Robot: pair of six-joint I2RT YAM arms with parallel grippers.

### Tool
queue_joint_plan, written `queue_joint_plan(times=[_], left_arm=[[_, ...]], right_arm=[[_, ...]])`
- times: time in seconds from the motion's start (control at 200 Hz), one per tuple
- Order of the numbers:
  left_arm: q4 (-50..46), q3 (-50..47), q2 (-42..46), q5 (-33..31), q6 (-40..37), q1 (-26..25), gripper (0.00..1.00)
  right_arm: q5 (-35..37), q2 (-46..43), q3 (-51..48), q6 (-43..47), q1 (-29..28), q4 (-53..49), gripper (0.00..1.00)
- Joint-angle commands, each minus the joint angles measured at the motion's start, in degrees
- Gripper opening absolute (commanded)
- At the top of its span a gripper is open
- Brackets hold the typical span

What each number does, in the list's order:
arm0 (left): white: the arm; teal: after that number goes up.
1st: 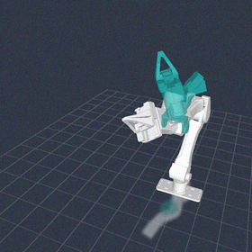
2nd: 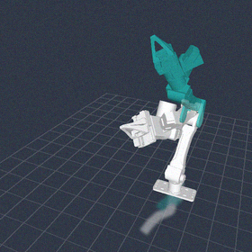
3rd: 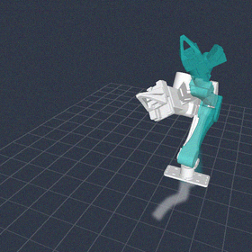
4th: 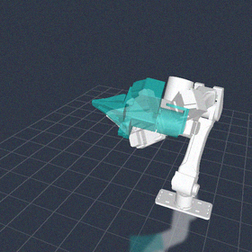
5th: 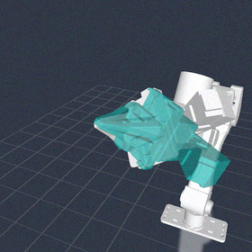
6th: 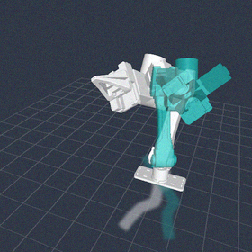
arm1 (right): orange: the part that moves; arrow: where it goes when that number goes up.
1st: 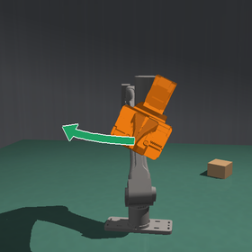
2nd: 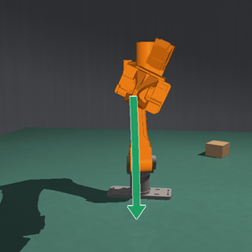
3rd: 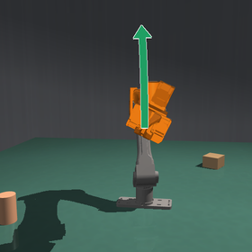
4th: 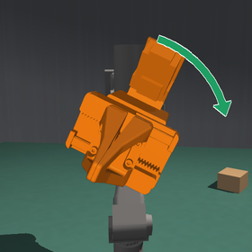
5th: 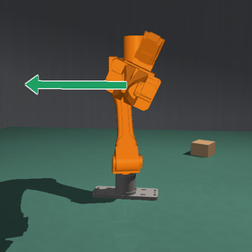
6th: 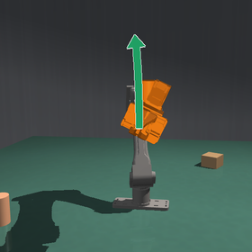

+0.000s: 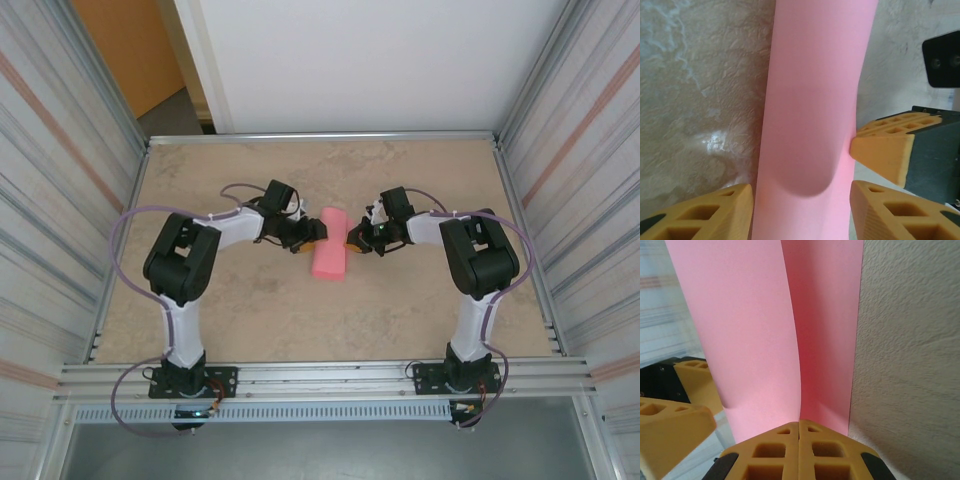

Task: Fold a paper plane with a square sheet of paper (pick it up from the middle)
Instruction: First fold in half a square sheet of paper at the center of the table.

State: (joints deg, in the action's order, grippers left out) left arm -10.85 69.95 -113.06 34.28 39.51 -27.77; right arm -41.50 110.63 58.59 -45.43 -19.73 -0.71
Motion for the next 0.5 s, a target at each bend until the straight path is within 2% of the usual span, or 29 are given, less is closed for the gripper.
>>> queue_joint_plan(times=[0.0,0.261,0.381,0.491], left_arm=[[-4.7,2.8,-1.3,-1.6,-2.7,-0.8,0.52],[-11.6,6.8,-4.1,-6.1,-5.9,-2.4,0.43],[-15.6,8.4,-5.5,-9.7,-8.5,-3.5,0.38],[-17.6,8.6,-6.7,-11.8,-10.3,-4.3,0.35]], right_arm=[[1.2,-2.3,-0.9,0.8,0.4,-1.8,0.0],[2.1,-3.3,-2.6,-2.1,0.6,-1.6,0.0],[6.4,-7.4,-5.4,-4.2,2.2,-0.3,0.21],[8.0,-10.9,-6.3,-4.1,4.2,-0.8,0.3]])
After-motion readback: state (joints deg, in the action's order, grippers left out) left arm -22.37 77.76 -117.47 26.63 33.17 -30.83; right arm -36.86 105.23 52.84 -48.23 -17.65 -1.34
